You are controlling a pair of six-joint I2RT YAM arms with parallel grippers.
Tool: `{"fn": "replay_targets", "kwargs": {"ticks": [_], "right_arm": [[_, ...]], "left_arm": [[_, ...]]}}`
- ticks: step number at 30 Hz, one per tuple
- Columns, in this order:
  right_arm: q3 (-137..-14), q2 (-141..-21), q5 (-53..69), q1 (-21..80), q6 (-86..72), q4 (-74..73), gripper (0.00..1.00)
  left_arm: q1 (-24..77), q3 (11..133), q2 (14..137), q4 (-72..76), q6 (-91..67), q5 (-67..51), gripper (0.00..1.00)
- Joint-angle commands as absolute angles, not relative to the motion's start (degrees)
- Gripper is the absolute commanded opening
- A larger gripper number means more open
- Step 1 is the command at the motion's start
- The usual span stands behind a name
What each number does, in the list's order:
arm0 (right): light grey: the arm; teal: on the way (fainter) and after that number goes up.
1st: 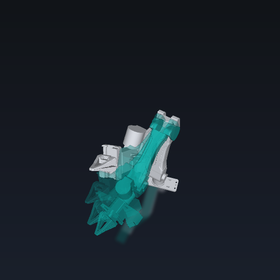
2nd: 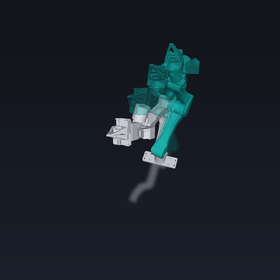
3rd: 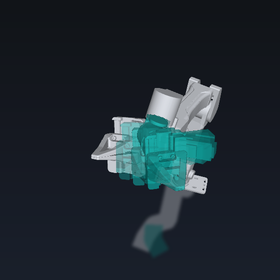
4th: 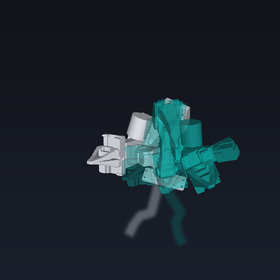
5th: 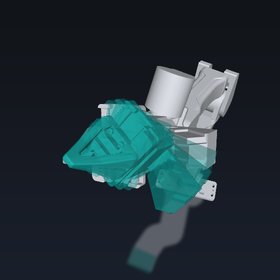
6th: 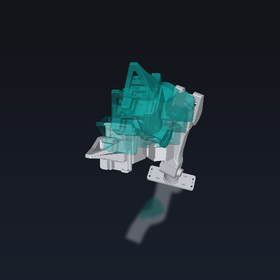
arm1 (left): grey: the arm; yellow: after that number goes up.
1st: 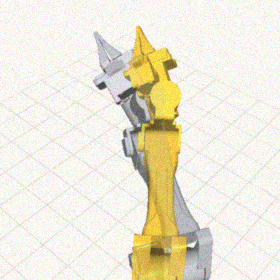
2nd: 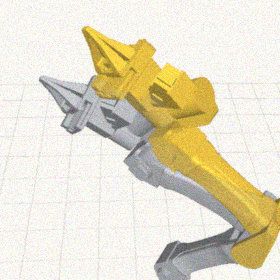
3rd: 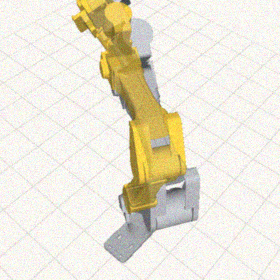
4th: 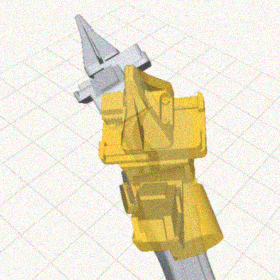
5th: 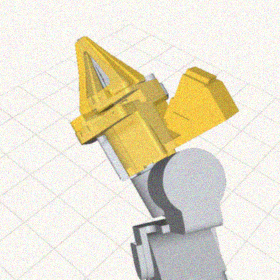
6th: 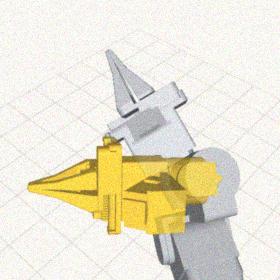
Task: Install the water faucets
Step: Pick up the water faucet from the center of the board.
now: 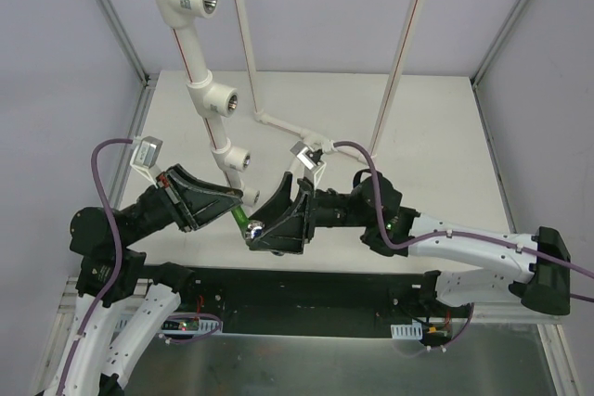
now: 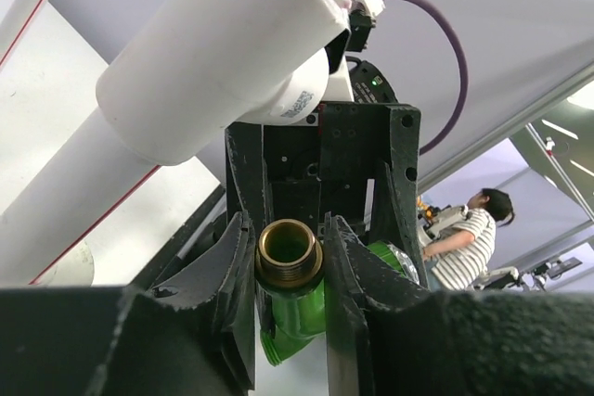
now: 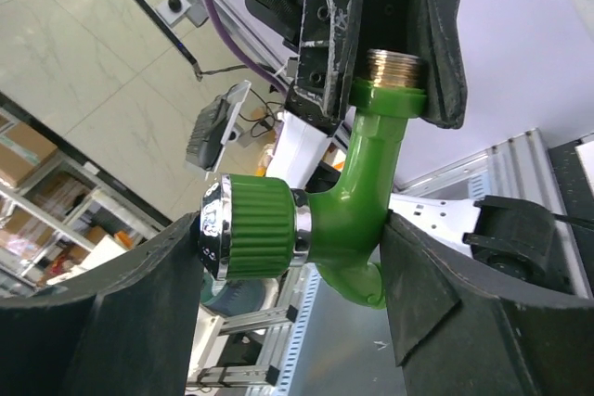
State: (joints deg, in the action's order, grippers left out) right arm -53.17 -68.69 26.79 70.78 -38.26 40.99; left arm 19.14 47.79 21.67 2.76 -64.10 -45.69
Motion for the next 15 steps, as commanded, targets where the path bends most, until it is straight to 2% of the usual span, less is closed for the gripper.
{"fn": "replay_targets", "kwargs": {"ticks": [1, 3, 6, 11, 15], "right_arm": [[-54.85, -64.96, 16.90, 71.01, -27.97, 32.72, 0.52], [-53.10, -62.50, 11.28, 72.15, -22.00, 30.42, 0.62], [-50.89, -59.60, 3.54, 75.05, -13.04, 28.92, 0.69], [-49.31, -60.11, -11.22, 83.92, 6.47, 35.13, 0.71], [-50.01, -64.41, -22.30, 90.69, 22.82, 42.26, 0.71]], "left_arm": [[19.51, 47.99, 20.30, 7.29, -66.79, -43.69, 0.00], [19.51, 48.08, 19.52, 7.12, -68.37, -39.31, 0.00], [19.51, 49.04, 18.64, 6.24, -70.66, -32.10, 0.00], [19.51, 50.80, 18.10, 4.66, -74.44, -21.64, 0.00], [19.42, 52.38, 19.68, 4.48, -76.02, -21.70, 0.00]]}}
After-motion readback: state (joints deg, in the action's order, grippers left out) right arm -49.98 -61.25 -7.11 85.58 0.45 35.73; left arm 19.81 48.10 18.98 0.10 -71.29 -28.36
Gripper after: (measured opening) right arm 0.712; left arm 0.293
